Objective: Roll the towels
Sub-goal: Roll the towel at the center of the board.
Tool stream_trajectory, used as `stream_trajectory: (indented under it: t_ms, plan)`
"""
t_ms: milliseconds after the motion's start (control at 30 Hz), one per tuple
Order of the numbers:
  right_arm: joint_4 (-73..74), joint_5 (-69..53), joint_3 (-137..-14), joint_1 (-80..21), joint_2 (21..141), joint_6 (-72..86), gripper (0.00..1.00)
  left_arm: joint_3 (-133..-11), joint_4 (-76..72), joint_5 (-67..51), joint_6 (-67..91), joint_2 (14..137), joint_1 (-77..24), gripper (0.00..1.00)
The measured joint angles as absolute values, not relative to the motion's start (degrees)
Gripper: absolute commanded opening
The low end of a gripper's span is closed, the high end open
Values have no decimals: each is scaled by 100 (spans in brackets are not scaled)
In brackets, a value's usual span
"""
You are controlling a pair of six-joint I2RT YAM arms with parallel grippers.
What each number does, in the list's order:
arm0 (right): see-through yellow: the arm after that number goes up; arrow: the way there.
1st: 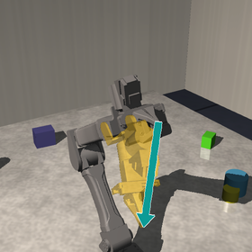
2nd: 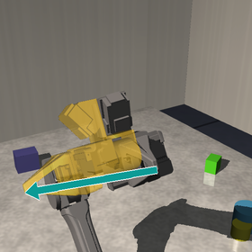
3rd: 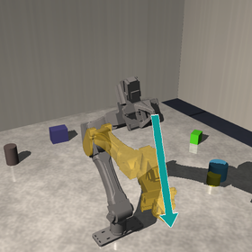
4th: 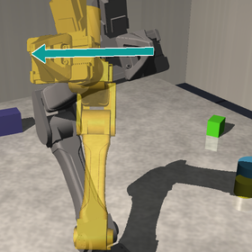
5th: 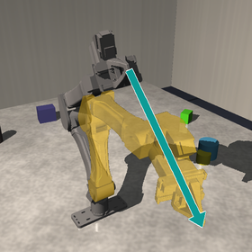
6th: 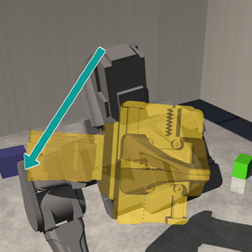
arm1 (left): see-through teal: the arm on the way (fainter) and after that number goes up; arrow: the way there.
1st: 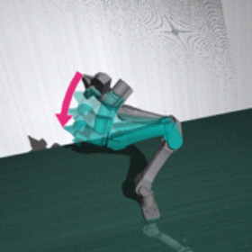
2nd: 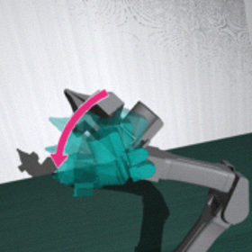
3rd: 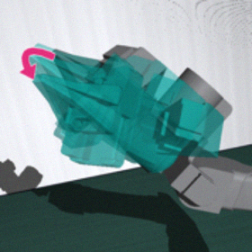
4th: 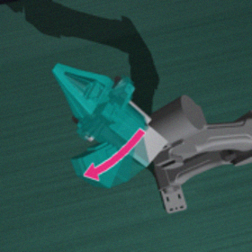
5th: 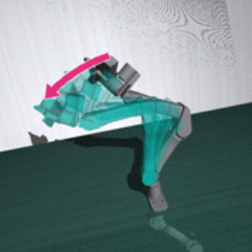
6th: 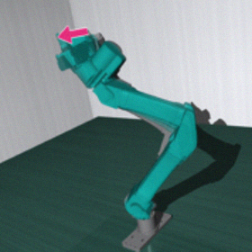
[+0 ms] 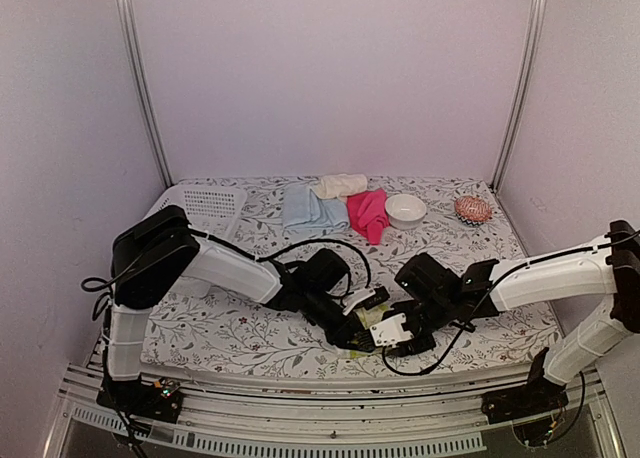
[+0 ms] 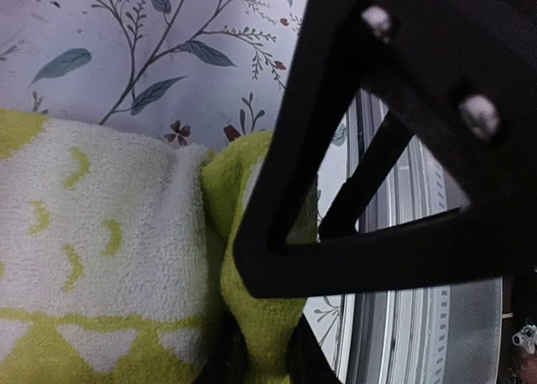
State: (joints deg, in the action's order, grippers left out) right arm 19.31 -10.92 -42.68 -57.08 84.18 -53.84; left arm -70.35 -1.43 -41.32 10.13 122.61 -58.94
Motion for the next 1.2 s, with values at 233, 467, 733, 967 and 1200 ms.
stream_trajectory:
  t_ms: [233, 467, 733, 967, 1200]
  plan:
    - [1715, -974, -4311, -5747, 8890, -5459, 11, -7035, -128, -4156, 996, 12280, -5881, 32]
    - [2150, -1334, -4727, -5743, 9188, -5472, 4, -6587, -183, -3833, 840, 11843, -5887, 51]
    - [3183, -2349, -5601, -5680, 9909, -5186, 4, -5000, -224, -2434, 1090, 10217, -5881, 53]
    - [4394, -3717, -6692, -5022, 11115, -5129, 4, -3962, -484, -1258, 1085, 9233, -6117, 53]
    - [5839, -5105, -7736, -4508, 12470, -5299, 5, -3911, -740, -45, 183, 8851, -7234, 52]
